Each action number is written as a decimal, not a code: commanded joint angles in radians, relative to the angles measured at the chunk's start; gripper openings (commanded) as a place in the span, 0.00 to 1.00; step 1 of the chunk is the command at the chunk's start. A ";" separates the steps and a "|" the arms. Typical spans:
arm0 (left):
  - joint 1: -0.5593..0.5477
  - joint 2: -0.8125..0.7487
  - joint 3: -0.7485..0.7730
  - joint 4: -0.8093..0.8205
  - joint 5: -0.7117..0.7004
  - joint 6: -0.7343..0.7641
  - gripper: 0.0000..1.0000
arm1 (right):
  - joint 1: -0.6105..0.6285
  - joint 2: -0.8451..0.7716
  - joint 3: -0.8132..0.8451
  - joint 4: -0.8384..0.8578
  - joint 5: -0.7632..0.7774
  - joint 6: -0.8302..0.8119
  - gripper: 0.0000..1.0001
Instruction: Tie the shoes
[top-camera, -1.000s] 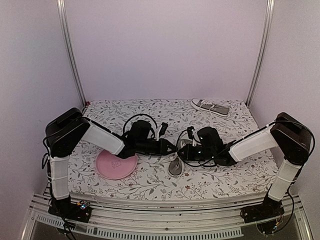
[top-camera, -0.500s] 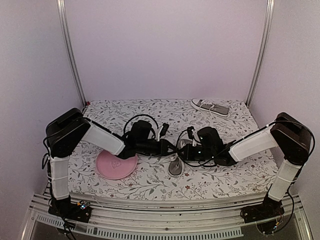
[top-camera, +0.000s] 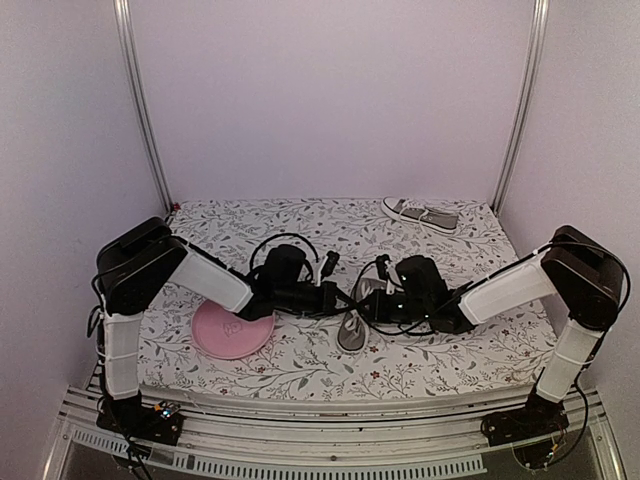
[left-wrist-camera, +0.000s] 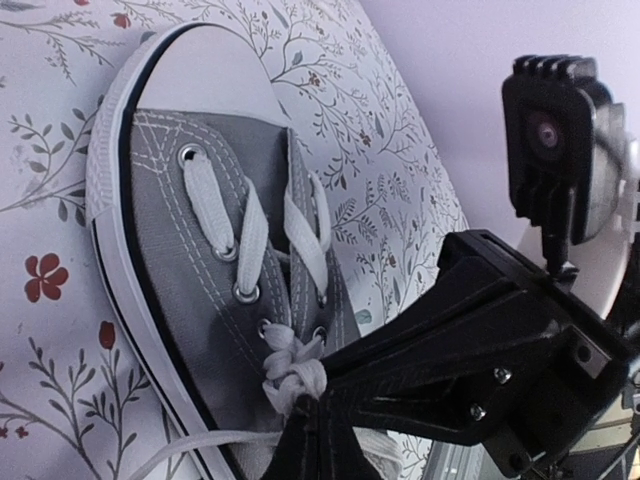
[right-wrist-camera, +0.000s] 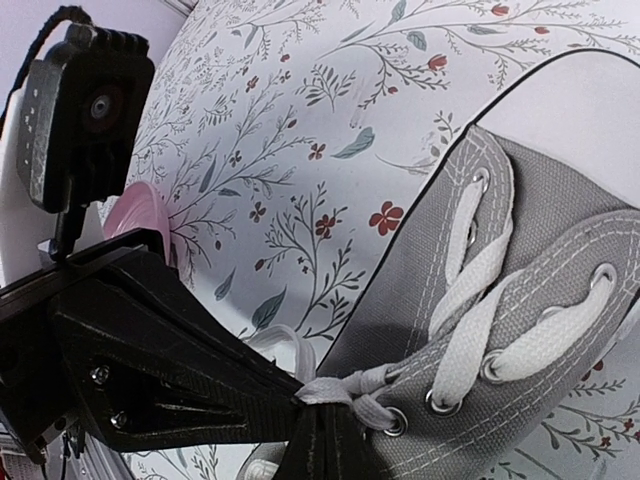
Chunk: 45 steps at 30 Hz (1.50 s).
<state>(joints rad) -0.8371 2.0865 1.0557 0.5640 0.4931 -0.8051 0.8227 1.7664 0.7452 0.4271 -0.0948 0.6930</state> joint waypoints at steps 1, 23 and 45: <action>-0.015 -0.005 0.005 0.041 0.009 0.018 0.00 | -0.002 -0.057 -0.047 0.013 0.021 -0.008 0.03; -0.012 -0.083 0.019 -0.155 -0.144 0.151 0.00 | 0.033 -0.089 -0.032 -0.012 0.005 -0.106 0.35; -0.024 -0.109 0.005 -0.089 -0.092 0.118 0.00 | 0.049 -0.030 0.022 -0.081 0.148 -0.094 0.02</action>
<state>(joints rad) -0.8509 2.0087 1.0668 0.4248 0.3729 -0.6708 0.8654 1.7363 0.7620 0.3485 0.0158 0.5789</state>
